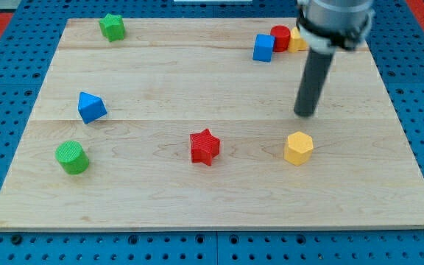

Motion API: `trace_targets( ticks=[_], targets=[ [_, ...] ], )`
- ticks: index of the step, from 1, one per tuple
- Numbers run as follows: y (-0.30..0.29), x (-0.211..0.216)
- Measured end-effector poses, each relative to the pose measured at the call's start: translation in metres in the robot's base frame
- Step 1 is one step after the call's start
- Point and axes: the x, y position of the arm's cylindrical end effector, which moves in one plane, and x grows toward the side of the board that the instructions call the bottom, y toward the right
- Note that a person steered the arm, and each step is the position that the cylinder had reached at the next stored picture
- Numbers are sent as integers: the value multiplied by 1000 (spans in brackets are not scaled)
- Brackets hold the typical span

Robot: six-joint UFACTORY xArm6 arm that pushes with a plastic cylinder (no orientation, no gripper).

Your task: Push the yellow hexagon below the red circle

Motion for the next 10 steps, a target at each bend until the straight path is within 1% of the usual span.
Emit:
trace_targets(
  ticks=[1,2,4,7,10],
  targets=[
    [14,88],
    [27,148],
    [-15,119],
    [-41,70],
    [-36,-8]
  ],
)
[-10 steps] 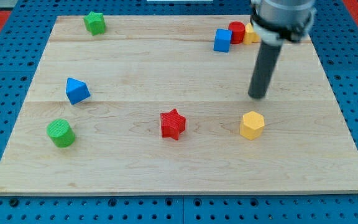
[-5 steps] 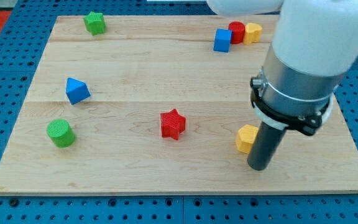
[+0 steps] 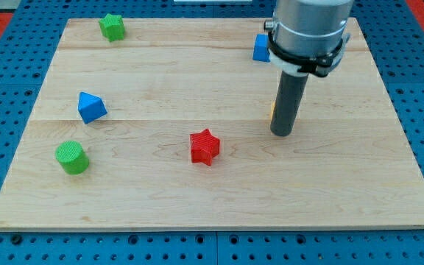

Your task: Push the yellow hexagon below the red circle

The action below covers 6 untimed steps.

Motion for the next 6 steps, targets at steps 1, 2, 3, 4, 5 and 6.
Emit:
trace_targets(
  ticks=[1,2,3,4,5,6],
  targets=[
    [12,-30],
    [22,-59],
    [33,-88],
    [38,-117],
    [38,-143],
    [34,-151]
  ],
)
